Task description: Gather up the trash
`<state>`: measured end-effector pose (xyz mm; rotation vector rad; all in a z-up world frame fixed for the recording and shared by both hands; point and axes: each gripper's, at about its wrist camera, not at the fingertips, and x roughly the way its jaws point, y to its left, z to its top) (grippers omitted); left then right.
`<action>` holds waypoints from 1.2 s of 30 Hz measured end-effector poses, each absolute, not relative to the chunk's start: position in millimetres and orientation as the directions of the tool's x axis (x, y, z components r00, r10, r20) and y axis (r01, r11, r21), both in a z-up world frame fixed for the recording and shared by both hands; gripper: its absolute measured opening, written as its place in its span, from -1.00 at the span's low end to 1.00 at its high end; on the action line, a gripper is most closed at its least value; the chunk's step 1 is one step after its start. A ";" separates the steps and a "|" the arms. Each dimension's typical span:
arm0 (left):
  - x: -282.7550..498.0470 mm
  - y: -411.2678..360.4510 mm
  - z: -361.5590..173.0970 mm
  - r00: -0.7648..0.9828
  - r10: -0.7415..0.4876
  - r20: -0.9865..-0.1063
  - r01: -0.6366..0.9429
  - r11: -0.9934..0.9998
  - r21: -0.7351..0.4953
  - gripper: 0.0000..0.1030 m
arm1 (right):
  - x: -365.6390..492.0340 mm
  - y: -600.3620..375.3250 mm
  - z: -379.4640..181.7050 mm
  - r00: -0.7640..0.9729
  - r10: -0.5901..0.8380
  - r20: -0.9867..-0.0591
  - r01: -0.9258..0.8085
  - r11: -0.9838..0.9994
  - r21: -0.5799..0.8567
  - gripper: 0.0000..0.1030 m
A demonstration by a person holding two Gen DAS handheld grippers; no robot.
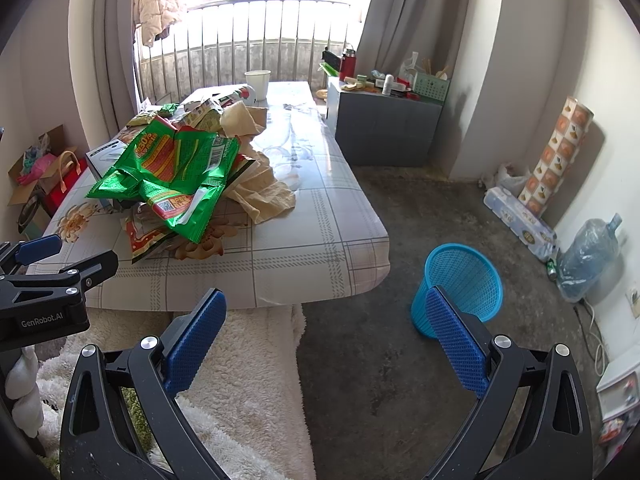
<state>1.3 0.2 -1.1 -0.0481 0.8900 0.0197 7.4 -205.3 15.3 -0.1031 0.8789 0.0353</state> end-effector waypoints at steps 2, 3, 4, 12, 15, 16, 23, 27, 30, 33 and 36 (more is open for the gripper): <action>1.8 -0.5 -0.8 0.629 -0.003 -0.778 -0.035 0.999 -0.031 0.89 | 7.5 -205.5 14.8 0.638 -0.011 -0.770 -0.073 0.995 -0.075 0.86; 2.0 -0.8 -0.7 0.628 -0.002 -0.778 -0.034 0.999 -0.030 0.89 | 7.5 -205.5 14.6 0.638 -0.011 -0.770 -0.073 0.995 -0.074 0.86; 1.9 -1.5 -0.6 0.628 -0.001 -0.778 -0.036 0.999 -0.031 0.89 | 7.5 -205.5 14.3 0.638 -0.011 -0.770 -0.072 0.995 -0.075 0.86; 1.7 -1.1 -0.7 0.629 -0.002 -0.778 -0.035 0.999 -0.031 0.89 | 6.4 -204.1 16.4 0.638 -0.011 -0.770 -0.073 0.995 -0.074 0.86; 1.6 -1.8 -0.7 0.629 -0.001 -0.778 -0.036 0.999 -0.030 0.89 | 4.2 -201.5 21.8 0.638 -0.012 -0.770 -0.072 0.995 -0.075 0.86; 1.5 -1.9 -0.8 0.629 -0.001 -0.778 -0.035 0.999 -0.030 0.89 | 3.4 -200.7 23.7 0.638 -0.012 -0.770 -0.072 0.995 -0.075 0.86; 1.7 -1.9 -0.9 0.628 0.000 -0.778 -0.037 0.999 -0.030 0.89 | 0.8 -197.6 30.6 0.637 -0.012 -0.770 -0.072 0.995 -0.075 0.86; 1.6 -2.0 -1.0 0.628 -0.001 -0.778 -0.035 0.999 -0.029 0.89 | 1.4 -198.2 29.9 0.637 -0.013 -0.771 -0.072 0.995 -0.076 0.86; 0.1 -2.5 -2.4 0.626 -0.001 -0.780 -0.035 0.999 -0.029 0.89 | 1.9 -198.7 29.4 0.637 -0.013 -0.770 -0.072 0.994 -0.076 0.86; 0.5 -2.6 -2.2 0.627 -0.001 -0.779 -0.034 0.999 -0.029 0.89 | 0.2 -194.6 29.3 0.638 -0.014 -0.770 -0.072 0.994 -0.077 0.86; -1.5 -3.7 -4.1 0.624 -0.002 -0.782 -0.033 0.999 -0.030 0.89 | -1.5 -190.5 29.2 0.637 -0.015 -0.770 -0.071 0.994 -0.078 0.86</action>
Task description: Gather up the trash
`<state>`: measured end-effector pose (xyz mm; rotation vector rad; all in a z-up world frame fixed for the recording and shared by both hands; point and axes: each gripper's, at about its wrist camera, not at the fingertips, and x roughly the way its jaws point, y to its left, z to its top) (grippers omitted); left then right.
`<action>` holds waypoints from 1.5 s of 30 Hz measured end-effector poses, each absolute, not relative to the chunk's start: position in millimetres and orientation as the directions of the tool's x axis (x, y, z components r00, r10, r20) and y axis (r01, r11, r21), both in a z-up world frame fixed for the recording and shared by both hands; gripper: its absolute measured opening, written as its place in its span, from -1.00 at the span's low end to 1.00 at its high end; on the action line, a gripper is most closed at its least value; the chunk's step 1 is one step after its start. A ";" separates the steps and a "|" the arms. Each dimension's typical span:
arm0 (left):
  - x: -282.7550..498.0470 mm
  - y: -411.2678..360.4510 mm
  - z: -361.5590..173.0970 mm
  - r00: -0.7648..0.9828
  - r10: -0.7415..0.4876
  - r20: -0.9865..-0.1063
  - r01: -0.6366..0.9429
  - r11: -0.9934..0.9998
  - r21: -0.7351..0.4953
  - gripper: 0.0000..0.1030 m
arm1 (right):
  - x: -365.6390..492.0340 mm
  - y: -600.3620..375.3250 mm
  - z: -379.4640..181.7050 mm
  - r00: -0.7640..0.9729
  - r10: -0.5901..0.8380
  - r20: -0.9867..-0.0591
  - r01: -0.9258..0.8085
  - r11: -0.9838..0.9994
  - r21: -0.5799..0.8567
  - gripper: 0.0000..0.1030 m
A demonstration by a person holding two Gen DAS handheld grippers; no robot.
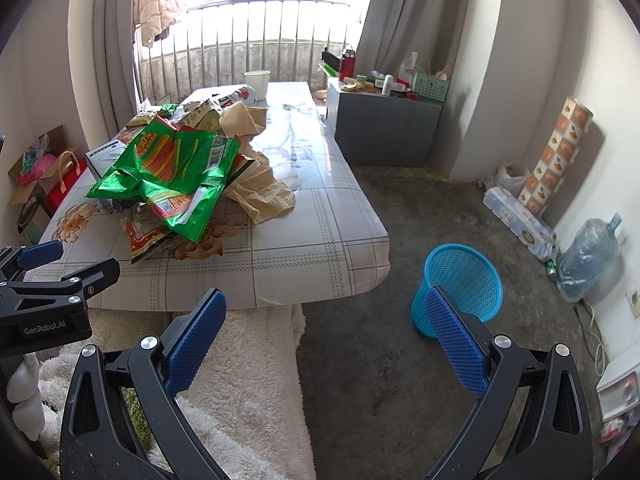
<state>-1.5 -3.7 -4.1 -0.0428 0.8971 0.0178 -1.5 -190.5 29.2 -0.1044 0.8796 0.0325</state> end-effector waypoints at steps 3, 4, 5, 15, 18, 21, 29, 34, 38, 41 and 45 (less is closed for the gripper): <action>-3.5 -5.4 -9.8 0.617 -0.004 -0.787 -0.031 0.999 -0.029 0.89 | -3.2 -186.6 29.1 0.638 -0.015 -0.770 -0.071 0.994 -0.078 0.86; -4.1 -5.9 -10.9 0.615 -0.004 -0.788 -0.030 0.999 -0.029 0.89 | -3.7 -185.3 29.1 0.638 -0.015 -0.770 -0.070 0.995 -0.078 0.86; -4.2 -6.0 -11.2 0.614 -0.005 -0.790 -0.030 0.999 -0.029 0.89 | -4.1 -183.1 30.6 0.638 -0.015 -0.770 -0.070 0.995 -0.077 0.86; 7.7 20.0 -7.6 0.635 -0.105 -0.766 0.002 0.991 -0.135 0.89 | 6.1 -176.2 38.8 0.623 0.075 -0.778 -0.080 0.996 0.032 0.86; 10.0 40.6 1.5 0.700 -0.175 -0.693 0.034 0.977 -0.212 0.89 | 19.5 -171.0 41.2 0.624 0.149 -0.767 -0.107 0.989 0.105 0.86; 14.6 59.8 12.1 0.765 -0.199 -0.613 0.054 0.968 -0.246 0.89 | 38.6 -161.6 45.6 0.630 0.228 -0.743 -0.136 0.974 0.183 0.83; 54.8 91.4 25.8 0.830 -0.152 -0.536 0.054 0.980 -0.194 0.75 | 108.3 -132.8 32.3 0.555 0.471 -0.685 -0.193 0.875 0.445 0.35; 93.4 109.7 8.6 0.792 -0.110 -0.600 0.004 0.985 -0.175 0.30 | 134.7 -124.0 11.6 0.483 0.534 -0.694 -0.177 0.836 0.520 -0.03; 118.2 119.1 -11.6 0.737 -0.129 -0.664 0.003 0.982 -0.187 -0.08 | 145.7 -123.8 -3.2 0.446 0.532 -0.719 -0.147 0.837 0.528 -0.18; 127.6 121.2 -22.9 0.705 -0.150 -0.693 0.010 0.979 -0.202 -0.26 | 150.7 -125.9 -7.9 0.443 0.528 -0.725 -0.128 0.837 0.532 -0.22; 131.7 118.0 -28.6 0.690 -0.162 -0.705 0.037 0.981 -0.188 -0.38 | 154.1 -129.4 -11.1 0.447 0.521 -0.727 -0.104 0.838 0.536 -0.22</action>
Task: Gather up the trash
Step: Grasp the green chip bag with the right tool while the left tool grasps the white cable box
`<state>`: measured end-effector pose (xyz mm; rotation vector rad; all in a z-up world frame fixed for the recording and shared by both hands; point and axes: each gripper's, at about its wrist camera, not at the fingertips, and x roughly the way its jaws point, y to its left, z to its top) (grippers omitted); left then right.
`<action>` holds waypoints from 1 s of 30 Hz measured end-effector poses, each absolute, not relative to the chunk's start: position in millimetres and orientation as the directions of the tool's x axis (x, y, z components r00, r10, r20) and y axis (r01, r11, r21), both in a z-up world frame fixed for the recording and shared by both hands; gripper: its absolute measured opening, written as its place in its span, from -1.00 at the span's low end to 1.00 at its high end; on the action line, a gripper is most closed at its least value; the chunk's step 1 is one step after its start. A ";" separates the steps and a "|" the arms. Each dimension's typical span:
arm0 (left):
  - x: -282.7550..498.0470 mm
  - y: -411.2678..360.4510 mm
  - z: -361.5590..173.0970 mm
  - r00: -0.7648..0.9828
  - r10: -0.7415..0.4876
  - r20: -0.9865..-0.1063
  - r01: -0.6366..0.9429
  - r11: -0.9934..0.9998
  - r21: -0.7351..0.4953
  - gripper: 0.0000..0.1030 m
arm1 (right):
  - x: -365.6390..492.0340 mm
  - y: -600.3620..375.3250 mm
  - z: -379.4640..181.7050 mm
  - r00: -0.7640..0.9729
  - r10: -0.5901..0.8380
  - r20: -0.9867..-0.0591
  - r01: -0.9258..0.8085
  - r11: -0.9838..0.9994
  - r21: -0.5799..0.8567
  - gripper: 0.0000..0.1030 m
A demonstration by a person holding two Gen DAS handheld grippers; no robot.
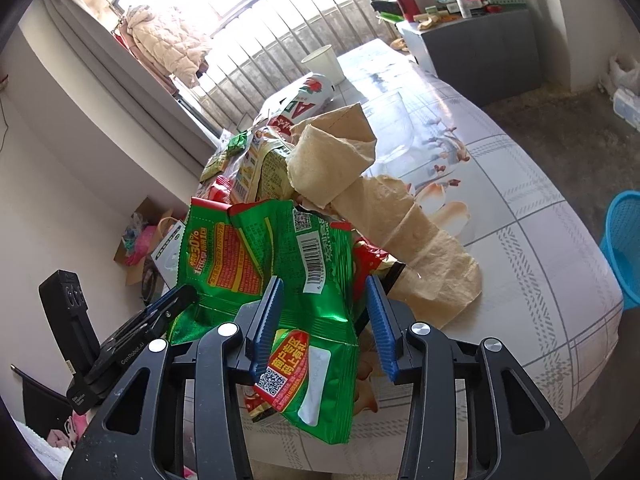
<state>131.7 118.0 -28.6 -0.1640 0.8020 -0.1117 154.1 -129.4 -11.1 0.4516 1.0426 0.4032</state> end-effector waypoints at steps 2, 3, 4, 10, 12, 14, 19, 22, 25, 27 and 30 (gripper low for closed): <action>133.0 115.1 -30.6 0.686 -0.164 -0.709 0.051 0.983 -0.178 -0.42 | 155.2 -129.7 -14.2 0.436 0.525 -0.731 -0.100 0.835 0.540 -0.22; 132.5 113.4 -31.2 0.684 -0.169 -0.710 0.057 0.982 -0.179 -0.43 | 155.2 -129.2 -15.6 0.426 0.537 -0.728 -0.103 0.828 0.551 -0.22; 133.3 112.2 -31.5 0.682 -0.173 -0.711 0.062 0.982 -0.179 -0.43 | 155.6 -128.0 -17.1 0.419 0.553 -0.720 -0.110 0.818 0.565 -0.22; 134.9 110.4 -32.2 0.683 -0.178 -0.709 0.075 0.982 -0.174 -0.43 | 157.9 -128.8 -24.8 0.397 0.547 -0.738 -0.093 0.823 0.560 -0.35; 135.5 110.6 -32.6 0.685 -0.170 -0.709 0.075 0.984 -0.163 -0.43 | 158.8 -129.5 -29.0 0.388 0.535 -0.750 -0.076 0.830 0.552 -0.57; 135.8 112.6 -32.7 0.685 -0.169 -0.709 0.069 0.983 -0.168 -0.43 | 157.5 -133.3 -30.3 0.386 0.544 -0.745 -0.067 0.822 0.566 -0.77; 130.4 119.2 -28.3 0.697 -0.187 -0.692 0.060 0.977 -0.203 -0.43 | 150.0 -142.0 -20.6 0.415 0.559 -0.718 -0.075 0.807 0.585 -0.91; 124.7 127.5 -19.5 0.717 -0.205 -0.667 0.056 0.970 -0.237 -0.43 | 144.0 -144.1 -11.6 0.434 0.571 -0.697 -0.093 0.798 0.596 -0.95; 118.2 139.9 -9.2 0.738 -0.192 -0.647 0.036 0.969 -0.246 -0.32 | 140.2 -143.9 -6.5 0.450 0.581 -0.679 -0.111 0.790 0.602 -0.97; 113.5 151.0 -2.2 0.756 -0.172 -0.632 0.016 0.970 -0.244 -0.27 | 137.3 -146.7 -2.4 0.461 0.581 -0.671 -0.120 0.790 0.602 -0.97; 111.8 165.6 9.7 0.778 -0.124 -0.615 0.008 0.982 -0.189 0.02 | 137.5 -150.0 3.0 0.473 0.580 -0.663 -0.126 0.789 0.601 -0.97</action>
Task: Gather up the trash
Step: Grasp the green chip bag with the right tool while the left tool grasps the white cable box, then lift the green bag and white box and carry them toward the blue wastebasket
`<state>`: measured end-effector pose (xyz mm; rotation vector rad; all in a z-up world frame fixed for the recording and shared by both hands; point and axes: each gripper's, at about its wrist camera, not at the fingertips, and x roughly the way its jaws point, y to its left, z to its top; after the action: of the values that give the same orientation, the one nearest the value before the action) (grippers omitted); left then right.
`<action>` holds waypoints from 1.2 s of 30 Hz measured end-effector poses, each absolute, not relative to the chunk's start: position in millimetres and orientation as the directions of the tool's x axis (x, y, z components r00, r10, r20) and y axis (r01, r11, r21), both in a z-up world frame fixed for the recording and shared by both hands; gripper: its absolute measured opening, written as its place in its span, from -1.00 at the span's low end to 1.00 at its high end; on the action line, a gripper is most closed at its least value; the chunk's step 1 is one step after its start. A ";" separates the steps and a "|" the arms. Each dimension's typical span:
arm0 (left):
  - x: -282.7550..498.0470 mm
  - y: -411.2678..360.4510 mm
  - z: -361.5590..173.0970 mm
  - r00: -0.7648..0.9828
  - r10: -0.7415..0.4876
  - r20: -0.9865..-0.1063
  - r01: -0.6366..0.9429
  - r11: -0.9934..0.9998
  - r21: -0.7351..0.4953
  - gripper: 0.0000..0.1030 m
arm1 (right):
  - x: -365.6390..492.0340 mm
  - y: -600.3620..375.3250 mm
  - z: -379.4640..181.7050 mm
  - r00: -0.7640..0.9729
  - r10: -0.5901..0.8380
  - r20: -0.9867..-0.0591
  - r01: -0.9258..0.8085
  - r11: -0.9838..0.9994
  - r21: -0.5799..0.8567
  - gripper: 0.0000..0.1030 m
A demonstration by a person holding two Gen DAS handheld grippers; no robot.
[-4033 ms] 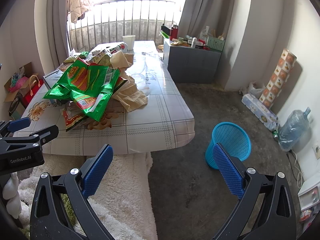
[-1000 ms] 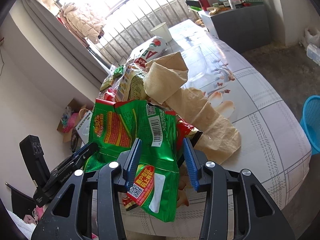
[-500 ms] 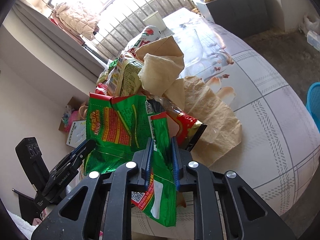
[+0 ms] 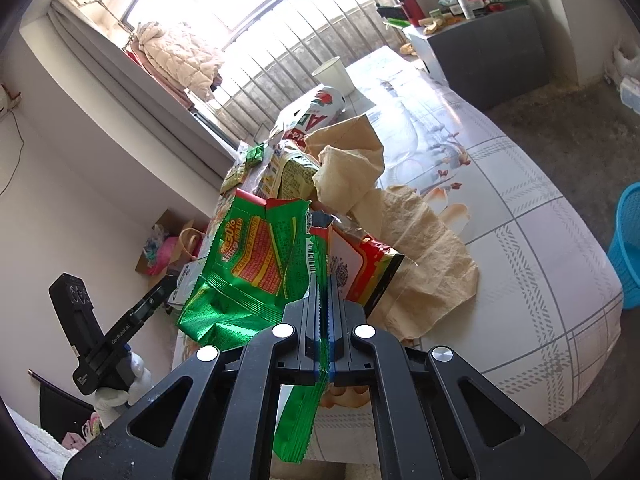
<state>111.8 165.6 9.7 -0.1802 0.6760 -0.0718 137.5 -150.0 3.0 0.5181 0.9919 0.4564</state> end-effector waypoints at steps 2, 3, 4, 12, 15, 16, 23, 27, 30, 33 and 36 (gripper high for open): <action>119.0 176.9 20.6 0.781 -0.127 -0.611 0.030 0.986 -0.166 0.36 | 136.9 -153.1 7.9 0.482 0.579 -0.658 -0.131 0.790 0.599 -0.97; 126.0 182.6 25.2 0.773 -0.155 -0.615 0.066 0.984 -0.165 0.45 | 136.0 -154.8 9.6 0.486 0.577 -0.656 -0.133 0.791 0.598 -0.97; 133.9 186.4 28.8 0.765 -0.187 -0.616 0.108 0.981 -0.164 0.54 | 135.3 -157.0 11.4 0.490 0.577 -0.653 -0.134 0.791 0.597 -0.97; 210.2 190.8 -6.7 0.482 -0.340 -0.807 0.411 0.902 -0.135 0.65 | 129.4 -175.0 15.3 0.520 0.569 -0.637 -0.091 0.778 0.621 -0.97; 206.1 183.0 -15.3 0.383 -0.379 -0.842 0.523 0.841 -0.141 0.65 | 128.7 -181.3 13.8 0.528 0.567 -0.632 -0.069 0.771 0.634 -0.97; 202.5 179.4 -14.5 0.361 -0.394 -0.845 0.560 0.816 -0.141 0.65 | 129.1 -183.7 12.7 0.529 0.568 -0.631 -0.062 0.767 0.639 -0.97; 175.8 143.3 -26.7 0.378 -0.235 -0.896 0.750 0.645 0.147 0.72 | 136.6 -190.0 5.4 0.519 0.568 -0.639 -0.020 0.755 0.655 -0.97; 166.3 133.4 -31.5 0.440 -0.163 -0.883 0.810 0.498 0.311 0.72 | 139.3 -187.4 4.8 0.516 0.567 -0.642 -0.017 0.756 0.655 -0.97; 173.9 132.5 -35.7 0.415 -0.131 -0.900 0.837 0.441 0.322 0.73 | 142.3 -186.2 3.5 0.515 0.567 -0.643 -0.014 0.756 0.655 -0.97; 183.7 132.8 -38.8 0.368 -0.119 -0.922 0.863 0.412 0.291 0.74 | 145.0 -186.2 0.3 0.512 0.569 -0.643 -0.009 0.753 0.658 -0.97; 190.6 128.6 -41.4 0.335 -0.103 -0.937 0.882 0.385 0.273 0.77 | 147.3 -186.6 -1.9 0.506 0.572 -0.645 -0.007 0.751 0.661 -0.97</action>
<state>190.6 128.6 -41.4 0.9530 1.0165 -0.7884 147.3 -186.6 -1.9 0.6506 0.9900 0.3805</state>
